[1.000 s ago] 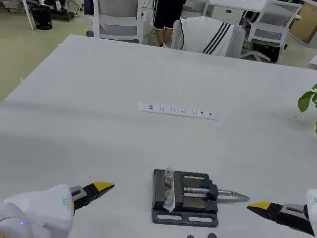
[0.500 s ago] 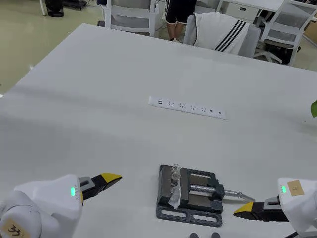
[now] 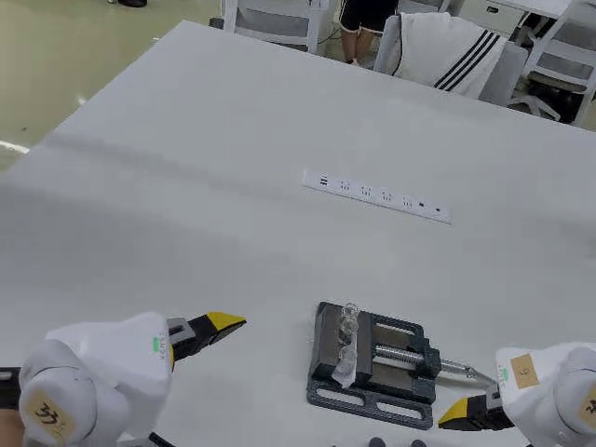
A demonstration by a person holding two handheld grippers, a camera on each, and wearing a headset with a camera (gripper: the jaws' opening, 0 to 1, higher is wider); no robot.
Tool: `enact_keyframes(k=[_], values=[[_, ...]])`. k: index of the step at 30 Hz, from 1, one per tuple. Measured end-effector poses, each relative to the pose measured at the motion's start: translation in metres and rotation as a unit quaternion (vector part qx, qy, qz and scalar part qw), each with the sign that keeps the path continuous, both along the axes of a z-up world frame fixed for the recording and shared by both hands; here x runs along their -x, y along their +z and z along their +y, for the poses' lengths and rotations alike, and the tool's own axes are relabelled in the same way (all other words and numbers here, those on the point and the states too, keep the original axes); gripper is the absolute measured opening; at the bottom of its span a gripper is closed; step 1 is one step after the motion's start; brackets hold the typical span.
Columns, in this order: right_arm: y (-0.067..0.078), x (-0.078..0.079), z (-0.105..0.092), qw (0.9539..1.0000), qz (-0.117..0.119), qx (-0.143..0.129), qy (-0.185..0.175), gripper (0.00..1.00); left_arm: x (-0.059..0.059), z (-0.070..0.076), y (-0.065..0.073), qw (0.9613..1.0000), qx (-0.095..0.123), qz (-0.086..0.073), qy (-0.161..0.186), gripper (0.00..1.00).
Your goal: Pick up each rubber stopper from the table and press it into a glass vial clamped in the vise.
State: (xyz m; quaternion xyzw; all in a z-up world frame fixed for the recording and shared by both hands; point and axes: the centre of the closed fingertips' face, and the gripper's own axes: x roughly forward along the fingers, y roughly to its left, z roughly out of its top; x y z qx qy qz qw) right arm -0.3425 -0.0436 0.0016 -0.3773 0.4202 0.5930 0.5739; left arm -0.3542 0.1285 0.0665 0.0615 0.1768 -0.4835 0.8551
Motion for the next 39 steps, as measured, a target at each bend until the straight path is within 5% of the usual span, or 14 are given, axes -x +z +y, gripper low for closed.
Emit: enact_keyframes(k=[9, 39], values=[[-0.011, -0.004, 0.006, 0.9991, -0.002, 0.031, 0.027, 0.14, -0.001, 0.005, -0.003, 1.0, 0.006, 0.003, 0.005, 0.99], [-0.027, -0.006, 0.01, 0.9952, -0.008, 0.064, 0.074, 0.08, -0.007, 0.01, 0.0, 0.9996, 0.019, 0.002, 0.019, 0.99]])
